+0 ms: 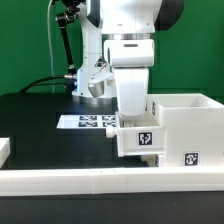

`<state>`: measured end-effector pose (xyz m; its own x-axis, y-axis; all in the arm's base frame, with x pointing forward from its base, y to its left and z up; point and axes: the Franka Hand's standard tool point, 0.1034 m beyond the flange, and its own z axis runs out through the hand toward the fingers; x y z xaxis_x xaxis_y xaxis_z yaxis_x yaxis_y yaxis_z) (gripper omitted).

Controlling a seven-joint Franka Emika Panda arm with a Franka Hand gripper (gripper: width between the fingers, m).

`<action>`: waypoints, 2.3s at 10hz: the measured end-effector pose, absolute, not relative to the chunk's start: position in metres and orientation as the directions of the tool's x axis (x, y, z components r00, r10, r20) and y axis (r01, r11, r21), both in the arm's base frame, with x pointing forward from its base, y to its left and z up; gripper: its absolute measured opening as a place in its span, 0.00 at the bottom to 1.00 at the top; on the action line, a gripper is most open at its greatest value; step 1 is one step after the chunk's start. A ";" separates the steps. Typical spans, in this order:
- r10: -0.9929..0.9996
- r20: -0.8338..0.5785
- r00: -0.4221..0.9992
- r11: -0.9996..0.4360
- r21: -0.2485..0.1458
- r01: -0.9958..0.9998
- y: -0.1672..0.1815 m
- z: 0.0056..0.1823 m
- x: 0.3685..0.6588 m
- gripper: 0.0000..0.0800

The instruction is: Assemble drawer

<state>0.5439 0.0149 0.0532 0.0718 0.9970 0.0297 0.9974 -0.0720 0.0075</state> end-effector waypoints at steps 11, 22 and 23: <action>0.999 -0.005 0.038 -0.038 0.008 0.999 -0.019 0.100 0.562 0.81; 0.975 0.220 0.021 -0.015 -0.032 0.999 -0.054 0.068 0.589 0.81; 0.974 0.224 0.033 -0.024 -0.042 0.999 -0.044 0.064 0.588 0.81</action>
Offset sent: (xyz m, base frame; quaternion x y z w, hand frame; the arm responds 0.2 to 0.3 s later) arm 0.0008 0.0088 0.0163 -0.0041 -0.0084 0.0260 0.9996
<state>0.5884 -0.0443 0.0642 0.0326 0.9740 0.2240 0.9989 -0.0239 -0.0415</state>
